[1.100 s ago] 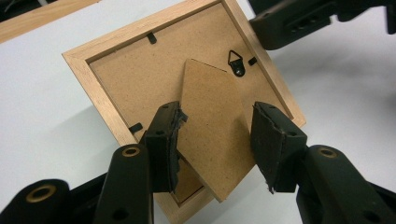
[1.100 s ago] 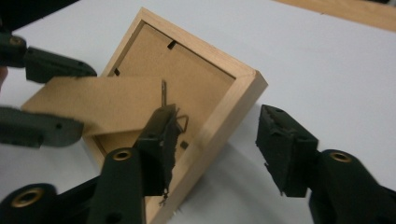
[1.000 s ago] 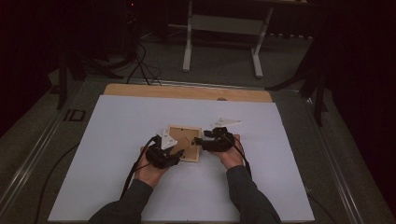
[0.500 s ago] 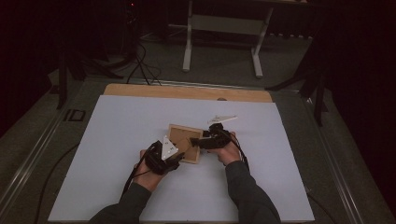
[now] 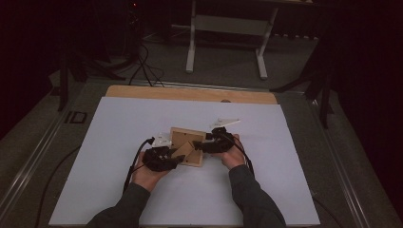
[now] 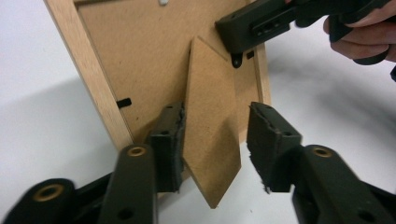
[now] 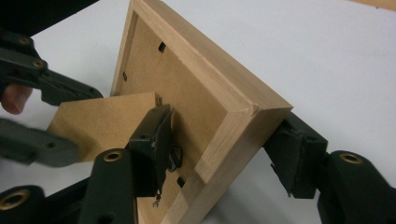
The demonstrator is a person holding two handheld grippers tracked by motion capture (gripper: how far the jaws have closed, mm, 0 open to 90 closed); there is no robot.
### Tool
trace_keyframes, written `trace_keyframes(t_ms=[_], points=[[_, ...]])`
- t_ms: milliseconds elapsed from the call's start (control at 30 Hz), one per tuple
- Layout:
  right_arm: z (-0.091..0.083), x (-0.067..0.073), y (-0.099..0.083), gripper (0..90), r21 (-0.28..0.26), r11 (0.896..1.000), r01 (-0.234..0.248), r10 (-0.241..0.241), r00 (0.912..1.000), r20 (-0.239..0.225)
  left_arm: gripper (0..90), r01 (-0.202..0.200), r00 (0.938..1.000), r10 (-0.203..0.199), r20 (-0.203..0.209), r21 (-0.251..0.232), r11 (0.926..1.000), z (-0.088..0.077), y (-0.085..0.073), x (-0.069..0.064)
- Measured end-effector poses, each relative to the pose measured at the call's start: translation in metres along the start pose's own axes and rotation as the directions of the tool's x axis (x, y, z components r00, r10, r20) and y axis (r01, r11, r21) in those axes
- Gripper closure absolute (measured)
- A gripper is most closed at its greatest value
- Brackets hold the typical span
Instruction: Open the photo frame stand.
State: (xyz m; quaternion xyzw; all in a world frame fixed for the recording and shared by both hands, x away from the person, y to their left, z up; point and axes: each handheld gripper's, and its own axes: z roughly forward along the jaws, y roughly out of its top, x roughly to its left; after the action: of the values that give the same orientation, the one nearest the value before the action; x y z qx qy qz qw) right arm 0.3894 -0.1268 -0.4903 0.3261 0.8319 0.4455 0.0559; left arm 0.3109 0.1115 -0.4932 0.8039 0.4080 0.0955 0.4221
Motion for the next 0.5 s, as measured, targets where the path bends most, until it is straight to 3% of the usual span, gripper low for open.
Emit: trace_keyframes(t_ms=[67,333,500], points=[[-0.002,0.001,0.001,45.2,-0.009,1.0,0.0,0.0,1.0,-0.007,67.4,0.01,0.9998,-0.01,0.014,0.015,0.9998,0.0,0.0,0.002],[-0.008,0.007,0.003,49.5,-0.034,0.999,0.025,-0.025,0.9997,0.003,71.7,-0.022,0.9997,0.022,0.01,0.037,0.9991,-0.001,-0.001,0.001],[-0.012,0.009,0.006,52.6,-0.067,0.997,0.043,-0.043,0.9991,0.0,74.6,-0.02,0.9998,0.02,0.007,0.048,0.9986,0.002,0.0,0.006]])
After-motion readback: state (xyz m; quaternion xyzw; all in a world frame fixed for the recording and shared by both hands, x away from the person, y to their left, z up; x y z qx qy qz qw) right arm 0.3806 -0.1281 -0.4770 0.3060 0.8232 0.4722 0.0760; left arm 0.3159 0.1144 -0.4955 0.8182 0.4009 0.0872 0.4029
